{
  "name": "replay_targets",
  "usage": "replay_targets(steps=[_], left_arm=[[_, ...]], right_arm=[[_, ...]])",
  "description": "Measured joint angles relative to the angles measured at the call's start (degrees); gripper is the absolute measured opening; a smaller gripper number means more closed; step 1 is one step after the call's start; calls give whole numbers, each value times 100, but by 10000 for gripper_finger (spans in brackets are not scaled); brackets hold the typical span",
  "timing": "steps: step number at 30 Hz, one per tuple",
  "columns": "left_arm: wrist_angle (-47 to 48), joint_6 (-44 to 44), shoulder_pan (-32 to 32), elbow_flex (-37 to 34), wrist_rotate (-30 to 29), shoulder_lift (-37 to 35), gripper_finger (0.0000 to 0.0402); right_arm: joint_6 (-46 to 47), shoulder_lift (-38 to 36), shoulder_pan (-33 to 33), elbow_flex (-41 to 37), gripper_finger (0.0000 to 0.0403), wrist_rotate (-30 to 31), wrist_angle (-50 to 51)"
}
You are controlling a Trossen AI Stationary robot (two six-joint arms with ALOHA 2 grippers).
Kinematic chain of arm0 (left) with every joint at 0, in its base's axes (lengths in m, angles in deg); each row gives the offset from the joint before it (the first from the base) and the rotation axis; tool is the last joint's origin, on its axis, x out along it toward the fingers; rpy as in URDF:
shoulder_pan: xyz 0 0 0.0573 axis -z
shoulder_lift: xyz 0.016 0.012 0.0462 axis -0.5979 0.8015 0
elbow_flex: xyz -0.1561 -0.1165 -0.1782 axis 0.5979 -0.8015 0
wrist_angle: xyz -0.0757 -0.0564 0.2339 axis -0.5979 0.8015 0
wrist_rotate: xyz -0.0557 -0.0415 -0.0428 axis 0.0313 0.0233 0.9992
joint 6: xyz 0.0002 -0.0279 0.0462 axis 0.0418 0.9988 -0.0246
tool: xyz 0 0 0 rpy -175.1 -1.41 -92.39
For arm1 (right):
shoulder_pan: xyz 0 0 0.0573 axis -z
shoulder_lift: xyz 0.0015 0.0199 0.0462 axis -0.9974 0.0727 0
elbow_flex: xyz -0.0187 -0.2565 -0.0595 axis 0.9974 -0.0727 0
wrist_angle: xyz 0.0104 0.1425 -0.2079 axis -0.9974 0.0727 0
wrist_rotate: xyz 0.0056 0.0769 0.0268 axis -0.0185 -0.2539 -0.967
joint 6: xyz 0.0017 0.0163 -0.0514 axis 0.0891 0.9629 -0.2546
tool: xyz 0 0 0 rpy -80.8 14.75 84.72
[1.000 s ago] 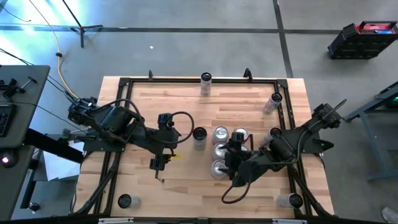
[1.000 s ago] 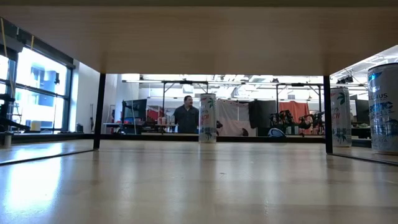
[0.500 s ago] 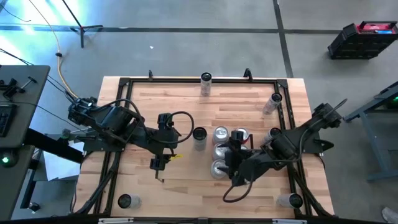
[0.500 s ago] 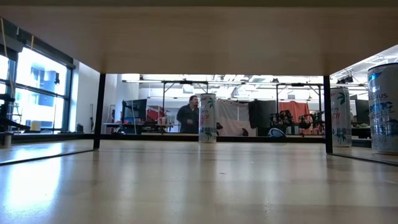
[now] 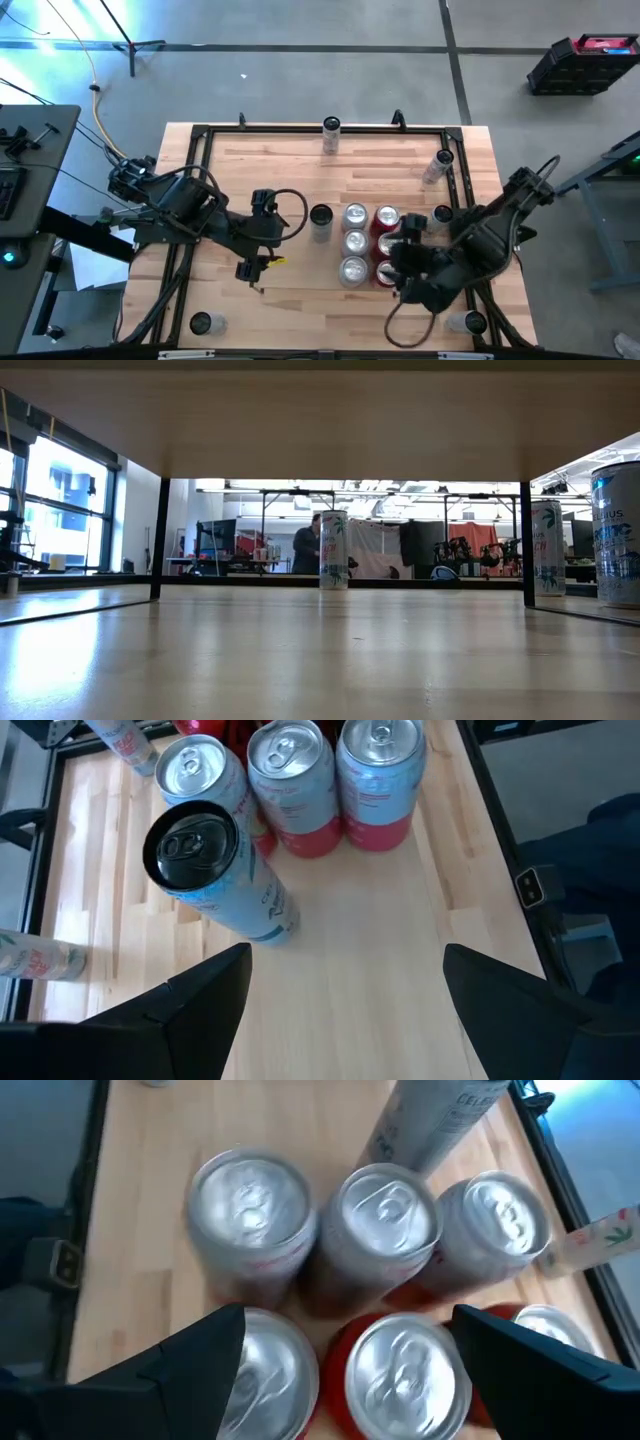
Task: Place canned beverage on shelf
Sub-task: Adjust the pink-white and red-black soda cans on the shelf
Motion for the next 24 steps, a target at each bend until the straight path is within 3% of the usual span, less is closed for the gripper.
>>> replay_targets(steps=[13,24], left_arm=[[-184,147,168,0,-4,-2,321],[-192,154,168,0,-5,-2,321]], right_arm=[[837,-31,-467,0,341,524,496],[807,196,-328,2,341,256,573]])
